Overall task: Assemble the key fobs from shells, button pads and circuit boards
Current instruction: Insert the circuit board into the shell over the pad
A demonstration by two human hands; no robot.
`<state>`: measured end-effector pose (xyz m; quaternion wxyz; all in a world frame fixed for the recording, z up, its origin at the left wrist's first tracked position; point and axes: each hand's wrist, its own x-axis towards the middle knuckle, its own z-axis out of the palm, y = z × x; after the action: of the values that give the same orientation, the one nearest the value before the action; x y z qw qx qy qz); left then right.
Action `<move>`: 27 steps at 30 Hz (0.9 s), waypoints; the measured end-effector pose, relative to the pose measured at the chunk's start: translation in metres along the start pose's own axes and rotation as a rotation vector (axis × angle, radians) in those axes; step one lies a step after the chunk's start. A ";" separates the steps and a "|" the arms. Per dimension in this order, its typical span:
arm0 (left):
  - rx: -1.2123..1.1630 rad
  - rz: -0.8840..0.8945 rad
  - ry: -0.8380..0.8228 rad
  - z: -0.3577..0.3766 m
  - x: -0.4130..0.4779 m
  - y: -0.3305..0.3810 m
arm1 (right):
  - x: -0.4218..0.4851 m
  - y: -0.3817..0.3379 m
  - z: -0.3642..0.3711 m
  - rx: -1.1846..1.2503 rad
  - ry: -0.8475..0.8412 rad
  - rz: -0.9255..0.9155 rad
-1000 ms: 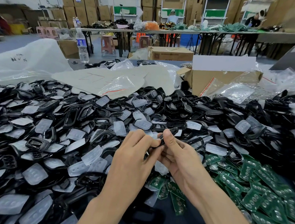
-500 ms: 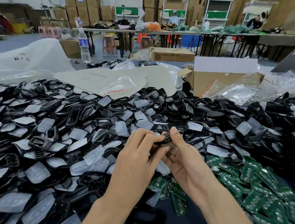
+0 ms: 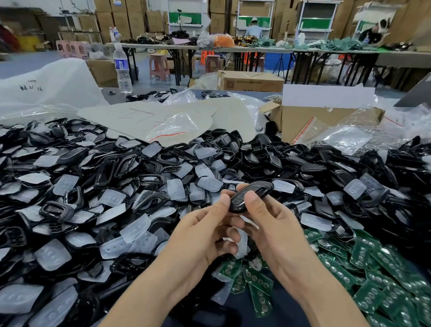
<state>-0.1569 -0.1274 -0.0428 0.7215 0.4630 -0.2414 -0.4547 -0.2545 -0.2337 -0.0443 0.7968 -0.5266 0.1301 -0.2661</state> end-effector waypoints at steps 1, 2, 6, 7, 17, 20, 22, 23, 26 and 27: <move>-0.038 -0.025 -0.009 -0.001 0.001 0.001 | 0.000 0.000 0.000 -0.023 -0.016 -0.006; -0.057 -0.040 -0.012 -0.001 0.001 0.001 | -0.001 0.000 -0.001 -0.042 -0.029 -0.011; -0.066 -0.032 0.009 -0.001 0.002 0.001 | -0.002 0.000 -0.004 -0.034 -0.104 -0.043; -0.073 -0.027 0.016 -0.001 0.002 0.001 | -0.002 0.000 -0.004 -0.019 -0.119 -0.045; 0.234 0.232 0.115 0.000 0.000 0.000 | -0.003 -0.003 -0.001 0.026 -0.119 -0.084; 0.668 0.473 0.210 -0.005 -0.002 -0.003 | -0.001 -0.003 -0.003 0.052 -0.031 -0.087; 0.876 0.577 0.237 -0.007 -0.003 -0.005 | -0.002 -0.003 -0.004 0.078 0.001 -0.100; 0.945 0.617 0.242 -0.007 -0.004 -0.007 | -0.002 -0.003 -0.004 0.086 0.007 -0.106; 1.059 0.731 0.253 -0.009 -0.005 -0.009 | -0.004 -0.002 -0.002 0.091 -0.006 -0.122; 1.079 0.751 0.254 -0.009 -0.005 -0.009 | -0.005 -0.002 -0.002 0.090 -0.009 -0.123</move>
<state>-0.1558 -0.1200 -0.0544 0.5210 0.6932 -0.4931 0.0698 -0.2598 -0.2330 -0.0438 0.8024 -0.4984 0.0821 -0.3177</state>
